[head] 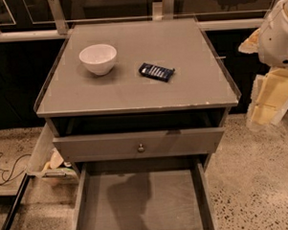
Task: Place rxbar blueberry into middle drawer
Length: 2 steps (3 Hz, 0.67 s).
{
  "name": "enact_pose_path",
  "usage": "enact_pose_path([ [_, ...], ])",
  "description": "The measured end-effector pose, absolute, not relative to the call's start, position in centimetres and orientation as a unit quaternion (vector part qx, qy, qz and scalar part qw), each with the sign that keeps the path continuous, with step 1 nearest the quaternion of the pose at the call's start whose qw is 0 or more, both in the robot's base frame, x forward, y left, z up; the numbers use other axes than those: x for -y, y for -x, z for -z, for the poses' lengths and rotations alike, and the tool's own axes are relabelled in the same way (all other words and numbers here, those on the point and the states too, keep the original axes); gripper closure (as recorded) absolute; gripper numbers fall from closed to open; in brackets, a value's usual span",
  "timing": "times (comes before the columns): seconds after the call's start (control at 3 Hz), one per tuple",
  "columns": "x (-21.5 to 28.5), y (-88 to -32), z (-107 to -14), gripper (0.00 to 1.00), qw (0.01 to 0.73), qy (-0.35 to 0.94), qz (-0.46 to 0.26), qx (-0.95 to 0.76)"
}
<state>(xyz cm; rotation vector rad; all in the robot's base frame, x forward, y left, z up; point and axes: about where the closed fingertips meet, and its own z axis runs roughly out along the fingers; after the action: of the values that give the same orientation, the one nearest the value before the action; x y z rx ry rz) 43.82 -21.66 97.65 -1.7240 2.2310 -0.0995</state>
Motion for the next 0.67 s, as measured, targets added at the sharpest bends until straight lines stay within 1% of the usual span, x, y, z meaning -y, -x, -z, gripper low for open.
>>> enact_pose_path([
  [0.67, 20.87, -43.90, -97.47, 0.00, 0.167, 0.610, 0.033, -0.774],
])
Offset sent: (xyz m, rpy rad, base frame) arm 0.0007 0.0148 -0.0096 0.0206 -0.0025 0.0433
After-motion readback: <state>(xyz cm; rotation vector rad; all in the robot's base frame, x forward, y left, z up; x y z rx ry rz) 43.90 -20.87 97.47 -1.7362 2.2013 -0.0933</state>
